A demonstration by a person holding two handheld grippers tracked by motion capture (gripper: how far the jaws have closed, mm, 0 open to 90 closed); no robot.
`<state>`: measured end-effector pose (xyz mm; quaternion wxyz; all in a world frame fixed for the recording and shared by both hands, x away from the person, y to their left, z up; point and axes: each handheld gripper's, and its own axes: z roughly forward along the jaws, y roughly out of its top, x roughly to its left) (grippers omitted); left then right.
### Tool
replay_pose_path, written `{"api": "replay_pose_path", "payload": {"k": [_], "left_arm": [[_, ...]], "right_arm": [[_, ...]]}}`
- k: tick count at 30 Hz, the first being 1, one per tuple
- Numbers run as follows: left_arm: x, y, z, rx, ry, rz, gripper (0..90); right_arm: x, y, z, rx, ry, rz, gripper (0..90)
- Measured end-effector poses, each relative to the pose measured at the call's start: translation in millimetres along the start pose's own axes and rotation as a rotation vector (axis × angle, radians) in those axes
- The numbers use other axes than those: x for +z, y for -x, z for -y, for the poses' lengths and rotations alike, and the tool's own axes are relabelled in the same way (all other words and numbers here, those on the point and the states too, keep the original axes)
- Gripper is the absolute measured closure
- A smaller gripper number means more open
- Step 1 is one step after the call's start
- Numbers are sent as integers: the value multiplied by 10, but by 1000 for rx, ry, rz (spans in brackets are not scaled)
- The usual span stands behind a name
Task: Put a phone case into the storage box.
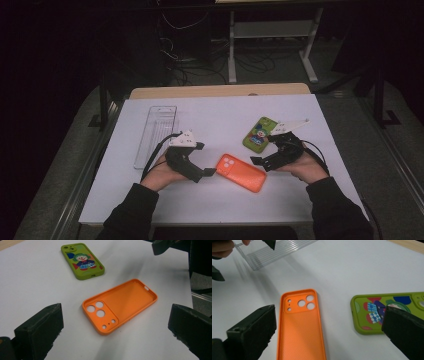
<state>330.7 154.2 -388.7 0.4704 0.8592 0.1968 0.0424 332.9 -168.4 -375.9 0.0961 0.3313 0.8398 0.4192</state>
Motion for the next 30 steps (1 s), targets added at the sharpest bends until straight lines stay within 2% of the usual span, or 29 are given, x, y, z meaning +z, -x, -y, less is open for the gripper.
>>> {"api": "replay_pose_path", "payload": {"k": [5,6,12,15,18,24,27,30], "left_arm": [[3,1,-6,-3,-1,11,0],[-1,1,-7,0,-4,9,0],[-4,-7,-13,0,-4,4,0],[-1,-11,-15,3,-5,2,0],[5,-9,-11,-4,0,1,0],[-3,-3,-10,-6,2,3,0],[-2,-3,-13,-3,2,4,0],[-1,0,-16,-1,-1,4,0]], "right_arm": [[67,-9,-70,6,-13,-14,0],[108,-3,-100,-13,-24,-10,0],[184,-36,-158,-27,-49,-21,0],[265,-54,-186,-51,-73,-32,0],[292,-73,-194,-44,-89,-43,0],[372,-126,-192,-72,-133,-48,0],[389,-153,-184,-67,-150,-51,0],[425,-194,-159,-76,-190,-47,0]]}}
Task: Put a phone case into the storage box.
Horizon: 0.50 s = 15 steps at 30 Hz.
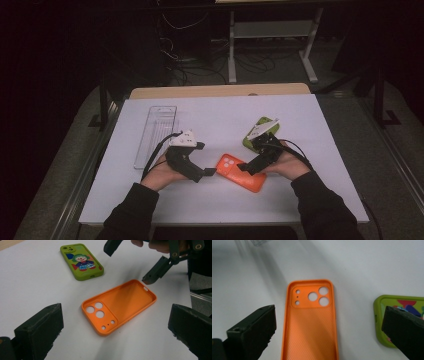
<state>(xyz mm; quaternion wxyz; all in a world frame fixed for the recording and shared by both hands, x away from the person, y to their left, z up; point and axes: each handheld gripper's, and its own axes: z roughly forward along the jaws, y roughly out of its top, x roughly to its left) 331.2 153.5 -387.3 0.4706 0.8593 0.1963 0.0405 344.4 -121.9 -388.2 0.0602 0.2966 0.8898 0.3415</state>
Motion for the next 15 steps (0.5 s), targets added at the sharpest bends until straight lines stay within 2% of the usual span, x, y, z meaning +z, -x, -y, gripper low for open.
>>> {"api": "replay_pose_path", "payload": {"k": [15], "left_arm": [[0,-3,-2,8,-8,2,0]], "right_arm": [[135,-60,112,-9,-135,11,0]]}}
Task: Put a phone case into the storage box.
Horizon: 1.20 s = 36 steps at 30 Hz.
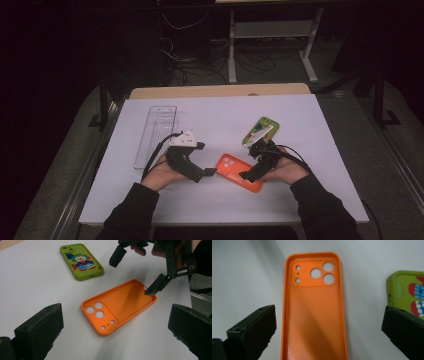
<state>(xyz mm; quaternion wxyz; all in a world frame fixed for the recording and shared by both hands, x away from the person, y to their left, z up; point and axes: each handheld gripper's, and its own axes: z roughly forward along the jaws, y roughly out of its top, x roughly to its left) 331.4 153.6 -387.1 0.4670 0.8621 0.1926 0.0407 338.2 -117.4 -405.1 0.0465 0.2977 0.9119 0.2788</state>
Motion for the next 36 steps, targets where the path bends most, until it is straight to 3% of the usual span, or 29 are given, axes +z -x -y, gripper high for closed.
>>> {"api": "replay_pose_path", "payload": {"k": [9,16,23,31,35,36], "left_arm": [[16,2,2,11,-2,1,0],[25,5,3,6,-7,4,0],[40,13,5,6,-12,8,0],[34,14,7,5,-11,4,0],[33,18,6,17,-15,2,0],[36,17,9,3,-13,6,0]], "right_arm": [[109,-20,111,-17,-62,36,0],[182,-69,161,-24,-98,23,0],[239,-88,175,-38,-113,33,24],[270,-98,177,-48,-120,13,84],[279,-115,176,-57,-123,32,108],[279,-119,178,-60,-123,34,110]]}}
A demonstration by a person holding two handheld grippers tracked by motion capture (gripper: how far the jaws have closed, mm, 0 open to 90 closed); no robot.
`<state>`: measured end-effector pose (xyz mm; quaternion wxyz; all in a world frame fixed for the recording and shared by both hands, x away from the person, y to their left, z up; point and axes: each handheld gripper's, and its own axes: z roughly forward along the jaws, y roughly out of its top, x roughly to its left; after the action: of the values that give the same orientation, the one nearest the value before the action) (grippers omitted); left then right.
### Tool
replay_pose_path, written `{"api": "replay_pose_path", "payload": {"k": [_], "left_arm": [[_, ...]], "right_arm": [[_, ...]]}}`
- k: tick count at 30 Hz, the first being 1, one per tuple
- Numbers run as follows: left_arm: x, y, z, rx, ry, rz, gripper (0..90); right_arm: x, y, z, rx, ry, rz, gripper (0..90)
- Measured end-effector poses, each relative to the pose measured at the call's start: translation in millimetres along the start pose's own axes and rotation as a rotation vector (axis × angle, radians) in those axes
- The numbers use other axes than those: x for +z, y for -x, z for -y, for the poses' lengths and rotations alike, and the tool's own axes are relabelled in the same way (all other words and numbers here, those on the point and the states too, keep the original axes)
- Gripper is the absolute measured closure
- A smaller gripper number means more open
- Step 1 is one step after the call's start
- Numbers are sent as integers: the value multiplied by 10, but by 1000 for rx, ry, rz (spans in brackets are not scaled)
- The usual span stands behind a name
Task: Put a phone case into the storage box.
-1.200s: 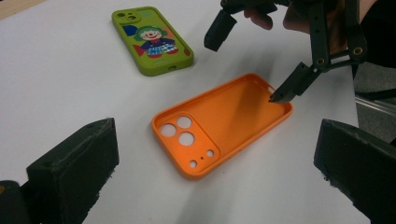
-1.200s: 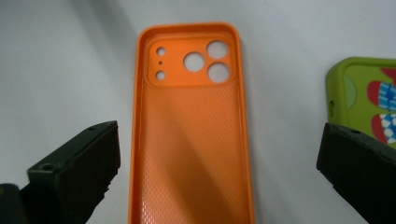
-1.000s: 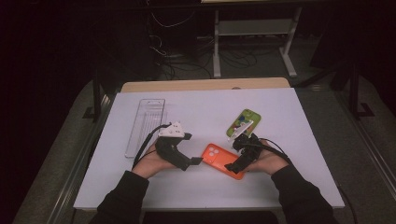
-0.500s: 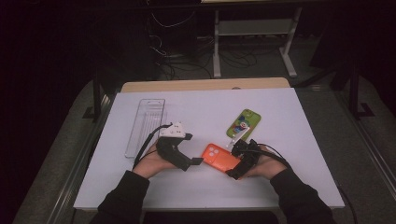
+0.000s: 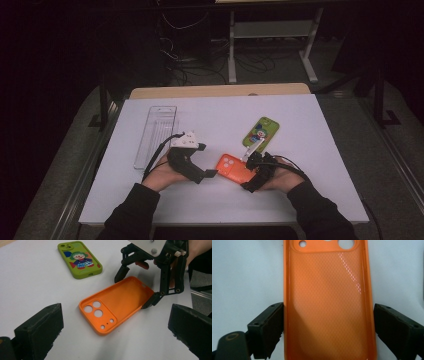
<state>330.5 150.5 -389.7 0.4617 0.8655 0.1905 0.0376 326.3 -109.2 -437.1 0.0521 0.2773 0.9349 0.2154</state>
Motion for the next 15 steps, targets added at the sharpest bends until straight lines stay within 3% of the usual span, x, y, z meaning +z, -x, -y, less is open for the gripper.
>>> {"api": "replay_pose_path", "payload": {"k": [15], "left_arm": [[1,-2,4,6,-4,-3,0]], "right_arm": [[-9,-35,11,-6,2,14,153]]}}
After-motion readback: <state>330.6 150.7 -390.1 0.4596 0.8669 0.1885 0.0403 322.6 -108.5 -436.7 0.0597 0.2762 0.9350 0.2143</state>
